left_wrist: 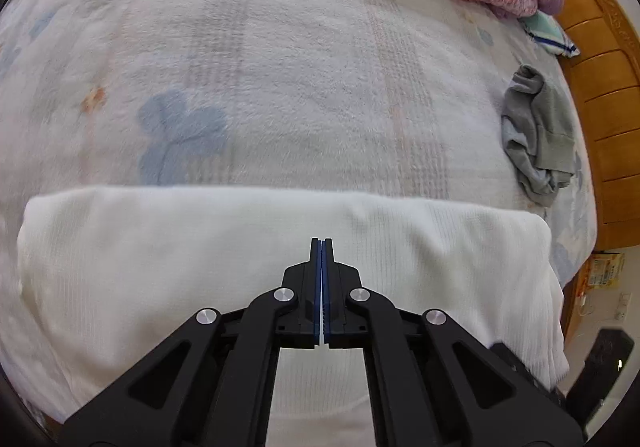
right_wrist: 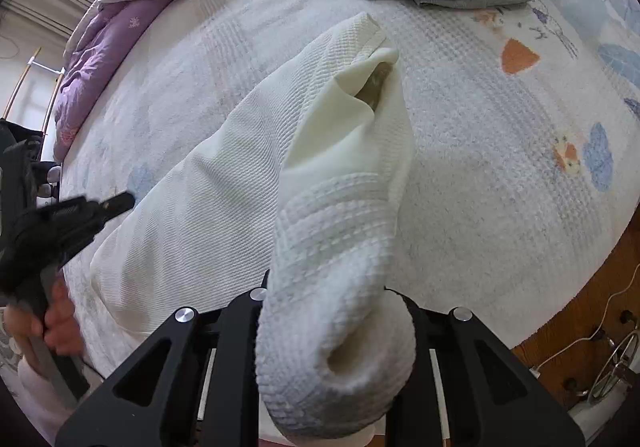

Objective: Fold large clothes

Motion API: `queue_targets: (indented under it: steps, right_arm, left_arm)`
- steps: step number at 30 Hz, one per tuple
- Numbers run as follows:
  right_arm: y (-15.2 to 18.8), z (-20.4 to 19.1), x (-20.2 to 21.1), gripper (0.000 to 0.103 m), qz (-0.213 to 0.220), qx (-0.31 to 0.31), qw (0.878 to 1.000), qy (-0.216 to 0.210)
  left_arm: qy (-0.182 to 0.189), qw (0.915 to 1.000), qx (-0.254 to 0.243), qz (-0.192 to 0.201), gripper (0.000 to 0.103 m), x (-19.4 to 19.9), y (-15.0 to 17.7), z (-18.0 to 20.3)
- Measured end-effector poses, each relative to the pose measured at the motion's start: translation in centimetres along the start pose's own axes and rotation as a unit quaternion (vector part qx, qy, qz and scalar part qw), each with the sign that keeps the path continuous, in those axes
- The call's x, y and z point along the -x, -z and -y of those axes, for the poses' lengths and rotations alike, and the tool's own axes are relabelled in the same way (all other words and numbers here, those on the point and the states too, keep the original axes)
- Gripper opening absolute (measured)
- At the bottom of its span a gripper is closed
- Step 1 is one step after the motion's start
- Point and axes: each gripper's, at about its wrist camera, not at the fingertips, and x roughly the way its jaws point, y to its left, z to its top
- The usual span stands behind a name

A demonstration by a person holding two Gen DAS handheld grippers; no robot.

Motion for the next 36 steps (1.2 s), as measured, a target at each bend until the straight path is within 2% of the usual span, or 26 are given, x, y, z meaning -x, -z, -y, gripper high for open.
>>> queue_targets:
  steps: [3,5,6,9,10,11,13,15,17,21,24,26,27,28,31,33,35,36]
  right_arm:
    - [-0.1,1.4,0.3,0.017,-0.016,-0.013,1.0,0.012]
    - [0.1,1.8,0.2,0.018,-0.028,-0.017,0.999,0.026]
    - [0.1,1.9,0.0,0.018,-0.03,-0.019,0.999,0.027]
    - [-0.1,2.0,-0.7,0.018,-0.041,-0.024,0.998,0.037]
    - [-0.2,2.1,-0.9,0.018,-0.043,-0.026,0.998,0.039]
    - [-0.2,2.2,-1.0,0.018,-0.046,-0.03,0.998,0.038]
    - [-0.2,2.3,-1.1,0.018,-0.051,-0.032,0.998,0.032]
    - [-0.2,2.5,-1.4,0.02,-0.053,-0.034,0.998,0.03]
    - [-0.2,2.6,-2.1,0.021,-0.065,-0.034,0.997,0.038]
    - [-0.4,2.8,-2.1,0.021,-0.065,-0.04,0.997,0.032]
    - [-0.2,2.7,-2.3,0.021,-0.065,-0.038,0.997,0.035]
    - [-0.3,2.8,-2.6,0.021,-0.066,-0.037,0.996,0.038]
    - [-0.4,2.8,-2.8,0.021,-0.07,-0.036,0.996,0.041]
    - [-0.4,2.8,-3.2,0.021,-0.076,-0.036,0.995,0.044]
    - [-0.5,2.8,-3.4,0.022,-0.075,-0.037,0.995,0.046]
    - [-0.6,2.6,-3.3,0.022,-0.076,-0.04,0.995,0.044]
    - [-0.7,2.5,-3.3,0.022,-0.078,-0.042,0.995,0.041]
    - [-0.8,2.3,-3.4,0.022,-0.078,-0.036,0.995,0.043]
  left_arm:
    - [-0.012,0.9994,-0.005,-0.033,0.0,-2.5,0.1,-0.1]
    - [-0.032,0.9965,-0.003,-0.077,0.0,-5.6,0.0,-0.8]
    - [-0.035,0.996,-0.002,-0.082,0.0,-6.8,0.0,-1.0]
    - [-0.021,0.9953,0.017,-0.093,0.0,-6.9,-0.2,-1.6]
    - [-0.018,0.9933,0.036,-0.108,0.0,-6.5,0.2,-1.8]
    - [-0.024,0.992,0.033,-0.119,0.0,-6.1,0.8,-1.6]
    - [-0.055,0.9916,0.0,-0.117,0.0,-4.9,3.5,-0.3]
    - [-0.066,0.9912,0.005,-0.114,0.0,-5.8,6.2,-0.6]
    - [-0.061,0.9943,0.008,-0.087,0.002,-6.6,6.9,-1.0]
    - [-0.038,0.9911,0.063,-0.111,0.001,-5.6,7.0,-2.0]
    - [-0.04,0.9913,0.053,-0.114,0.002,-3.6,11.6,-1.3]
    - [-0.028,0.9864,0.075,-0.144,0.001,-4.9,14.5,-2.0]
    - [-0.022,0.9885,0.083,-0.124,0.001,-5.6,15.8,-2.5]
    - [-0.021,0.9893,0.081,-0.119,0.002,-5.8,15.9,-2.5]
    - [-0.023,0.9835,0.105,-0.145,0.002,-5.7,15.0,-2.6]
    - [-0.041,0.9866,0.074,-0.139,0.002,-4.2,15.2,-1.7]
    - [-0.055,0.9866,0.055,-0.143,0.002,-3.5,17.2,-1.0]
    - [-0.059,0.9835,0.057,-0.161,0.002,-4.2,18.3,-1.1]
